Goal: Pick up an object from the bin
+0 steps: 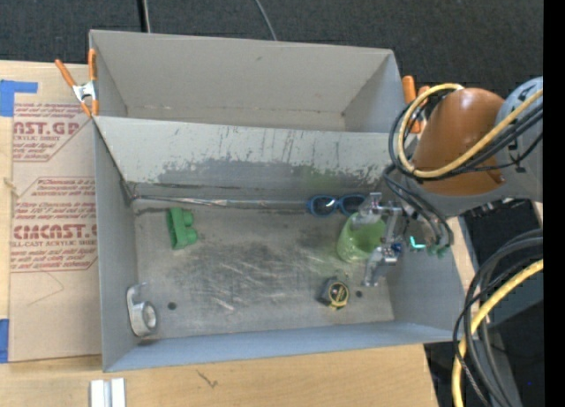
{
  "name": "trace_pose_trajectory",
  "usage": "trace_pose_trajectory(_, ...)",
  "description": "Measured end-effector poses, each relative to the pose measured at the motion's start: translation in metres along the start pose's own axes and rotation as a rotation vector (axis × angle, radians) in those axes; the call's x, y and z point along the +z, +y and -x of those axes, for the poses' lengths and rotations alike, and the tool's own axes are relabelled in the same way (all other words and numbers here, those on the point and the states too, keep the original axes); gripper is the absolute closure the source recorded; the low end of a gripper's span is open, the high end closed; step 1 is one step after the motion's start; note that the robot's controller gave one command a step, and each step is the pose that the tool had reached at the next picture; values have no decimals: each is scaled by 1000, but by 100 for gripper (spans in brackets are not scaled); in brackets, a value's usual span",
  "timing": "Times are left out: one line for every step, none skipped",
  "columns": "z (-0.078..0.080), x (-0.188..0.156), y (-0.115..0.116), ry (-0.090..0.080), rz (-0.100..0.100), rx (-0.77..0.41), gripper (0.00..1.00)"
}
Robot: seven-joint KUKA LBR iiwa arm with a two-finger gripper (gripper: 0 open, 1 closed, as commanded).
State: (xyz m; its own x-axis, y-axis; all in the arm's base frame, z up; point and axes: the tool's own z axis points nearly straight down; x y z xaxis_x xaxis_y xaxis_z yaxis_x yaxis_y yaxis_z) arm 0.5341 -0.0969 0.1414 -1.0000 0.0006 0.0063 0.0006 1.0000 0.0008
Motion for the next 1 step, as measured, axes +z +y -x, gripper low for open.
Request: trace_pose_trajectory(32, 53, 15, -18, -5, -187, 0)
